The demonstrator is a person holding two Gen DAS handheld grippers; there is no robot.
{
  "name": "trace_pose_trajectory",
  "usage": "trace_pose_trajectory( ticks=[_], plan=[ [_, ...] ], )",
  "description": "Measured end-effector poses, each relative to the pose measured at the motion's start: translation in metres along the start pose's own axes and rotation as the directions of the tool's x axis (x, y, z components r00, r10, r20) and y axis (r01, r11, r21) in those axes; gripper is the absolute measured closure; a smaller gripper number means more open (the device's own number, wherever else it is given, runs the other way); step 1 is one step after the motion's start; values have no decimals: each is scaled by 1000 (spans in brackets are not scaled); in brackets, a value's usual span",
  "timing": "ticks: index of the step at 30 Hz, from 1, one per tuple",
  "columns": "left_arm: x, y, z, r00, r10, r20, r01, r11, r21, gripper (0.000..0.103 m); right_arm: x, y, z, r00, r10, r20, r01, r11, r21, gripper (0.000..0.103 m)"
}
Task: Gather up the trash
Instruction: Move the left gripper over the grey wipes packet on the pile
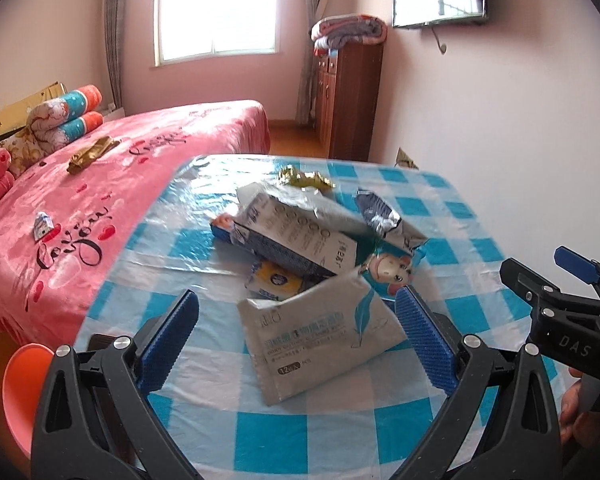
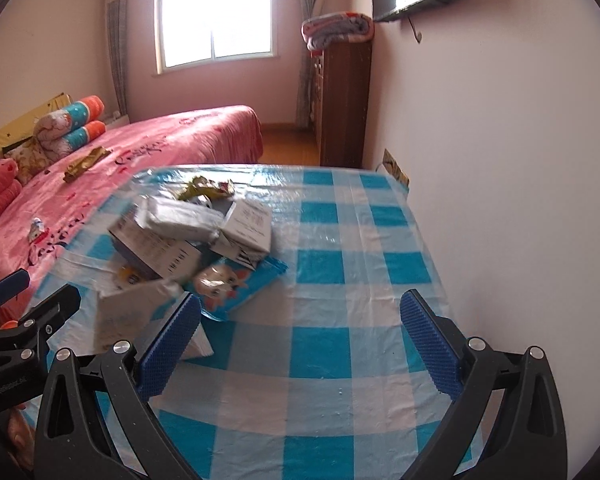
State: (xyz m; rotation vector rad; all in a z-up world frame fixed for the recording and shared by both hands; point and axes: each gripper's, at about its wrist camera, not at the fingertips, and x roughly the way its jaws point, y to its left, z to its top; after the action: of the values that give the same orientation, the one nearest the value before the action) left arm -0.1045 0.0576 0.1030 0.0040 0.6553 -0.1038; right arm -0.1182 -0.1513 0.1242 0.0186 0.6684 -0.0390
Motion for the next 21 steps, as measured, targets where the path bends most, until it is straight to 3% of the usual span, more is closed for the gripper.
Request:
trace_pose_trajectory(
  ticks=[8, 21],
  plan=[
    [-28, 17, 3, 999, 19, 46, -18, 1000, -19, 4, -32, 14, 3, 998, 6, 61, -5, 1000, -9, 4],
    [-47, 30, -4, 999, 6, 40, -3, 997, -73, 4, -57, 15, 1, 993, -19, 113, 22, 1000, -20, 4]
  ],
)
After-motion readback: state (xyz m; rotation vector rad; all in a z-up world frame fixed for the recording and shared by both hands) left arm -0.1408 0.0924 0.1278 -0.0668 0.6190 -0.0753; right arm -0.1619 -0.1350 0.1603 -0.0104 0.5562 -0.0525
